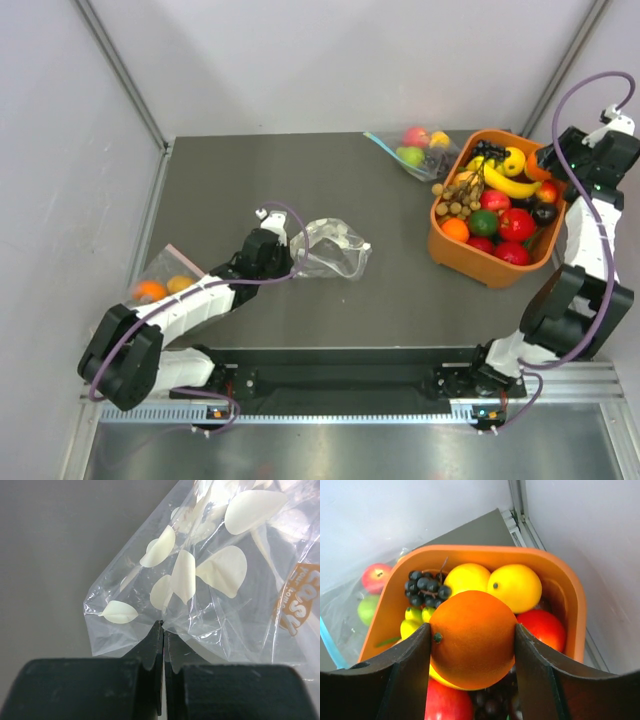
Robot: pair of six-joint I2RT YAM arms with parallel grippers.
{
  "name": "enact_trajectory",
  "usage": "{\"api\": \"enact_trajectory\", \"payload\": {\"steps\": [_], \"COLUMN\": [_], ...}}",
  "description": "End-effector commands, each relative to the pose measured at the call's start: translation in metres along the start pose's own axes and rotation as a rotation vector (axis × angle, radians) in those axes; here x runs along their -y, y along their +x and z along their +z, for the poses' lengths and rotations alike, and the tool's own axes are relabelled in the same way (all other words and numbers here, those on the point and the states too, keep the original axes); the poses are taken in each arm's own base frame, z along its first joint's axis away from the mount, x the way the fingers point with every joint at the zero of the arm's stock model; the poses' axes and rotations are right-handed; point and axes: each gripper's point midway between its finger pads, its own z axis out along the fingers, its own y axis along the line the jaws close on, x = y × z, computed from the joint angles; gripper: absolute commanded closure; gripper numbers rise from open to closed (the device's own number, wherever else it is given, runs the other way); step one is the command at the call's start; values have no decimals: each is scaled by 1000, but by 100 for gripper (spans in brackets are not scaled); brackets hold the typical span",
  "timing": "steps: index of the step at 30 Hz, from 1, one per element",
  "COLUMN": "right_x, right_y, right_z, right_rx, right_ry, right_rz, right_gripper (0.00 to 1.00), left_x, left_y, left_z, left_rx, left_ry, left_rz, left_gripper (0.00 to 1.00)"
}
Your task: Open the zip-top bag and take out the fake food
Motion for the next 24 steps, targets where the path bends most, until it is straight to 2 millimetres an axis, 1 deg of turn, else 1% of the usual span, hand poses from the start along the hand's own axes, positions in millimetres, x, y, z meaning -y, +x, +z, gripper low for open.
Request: {"api": "enact_trajectory", "payload": {"steps": [1,2,3,5,6,8,9,11,12,14,15,17,18,19,21,23,24], "right_x": [-6,-8,-7,-6,-9,-10,-10,-14,-15,-17,-18,-20,-20,-21,-21,-25,-25], "right_y": [-38,-37,-36,-31,-29,-23,-22,-16,-13,-12,-10,-12,-12,-14,-14,-22,-18], "right_z": [17,20,23,30,32,37,38,40,40,38,37,34,33,29,26,16,13], "right_rx": [86,78,74,69,63,48,44,27,22,22,18,21,18,23,25,49,47], "right_ry": [-59,-70,-77,-90,-109,-128,-136,-164,-172,-180,-186,-189,-189,-185,-179,-180,-176], "right_rz": [-21,-20,-19,-22,-24,-25,-28,-25,-24,-26,-25,-26,-23,-23,-23,-34,-28], "right_gripper": [79,79,75,74,68,63,54,46,38,32,25,13,4,0,0,0,0], "left_x": [7,8,8,8,8,9,10,10,10,11,11,12,13,14,15,15,16], "left_y": [-21,-21,-21,-22,-22,-23,-25,-24,-26,-26,-26,-26,-26,-26,-26,-27,-28], "left_z": [-5,-4,-4,-5,-4,-5,-5,-4,-4,-3,-2,-2,-2,-1,0,1,1], "left_rx": [57,55,56,59,59,64,67,64,65,63,61,58,58,56,55,54,54], "left_ry": [32,34,35,39,39,44,45,44,44,46,46,50,56,57,60,62,63], "left_rz": [11,12,11,12,12,15,15,18,18,17,15,12,14,14,14,14,14], "left_gripper": [100,100,100,100,100,100,100,100,100,100,100,100,100,100,100,100,99]}}
